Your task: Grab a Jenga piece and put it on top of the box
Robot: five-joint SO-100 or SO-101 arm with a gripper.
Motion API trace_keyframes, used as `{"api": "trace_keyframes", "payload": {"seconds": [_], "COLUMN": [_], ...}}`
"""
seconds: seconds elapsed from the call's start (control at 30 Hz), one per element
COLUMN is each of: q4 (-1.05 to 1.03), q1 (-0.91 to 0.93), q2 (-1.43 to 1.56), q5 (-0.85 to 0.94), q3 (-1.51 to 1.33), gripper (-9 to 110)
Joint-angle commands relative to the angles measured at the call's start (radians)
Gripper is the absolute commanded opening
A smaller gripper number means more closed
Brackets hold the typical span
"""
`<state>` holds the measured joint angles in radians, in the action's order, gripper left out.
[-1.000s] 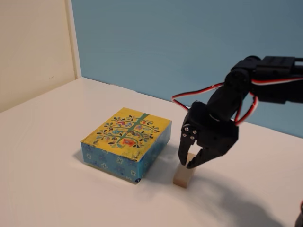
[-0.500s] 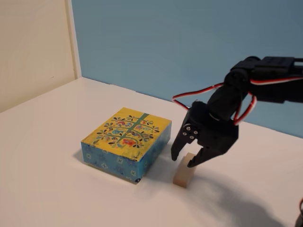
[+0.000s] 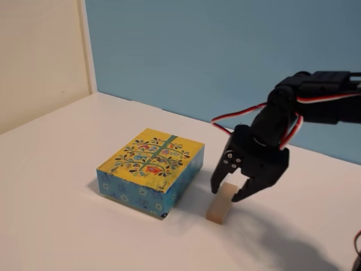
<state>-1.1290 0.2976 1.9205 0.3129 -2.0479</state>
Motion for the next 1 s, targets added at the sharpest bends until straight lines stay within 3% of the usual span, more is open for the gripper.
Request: {"api": "trace_keyframes", "payload": {"seconds": [0.0,0.97], "q4": [-0.003,0.052], "q1": [-0.002,-0.043], "q2": [0.002,0.006], "q5": [0.002,-0.023], "q3": [-0.005,-0.032], "gripper": [11,16]}}
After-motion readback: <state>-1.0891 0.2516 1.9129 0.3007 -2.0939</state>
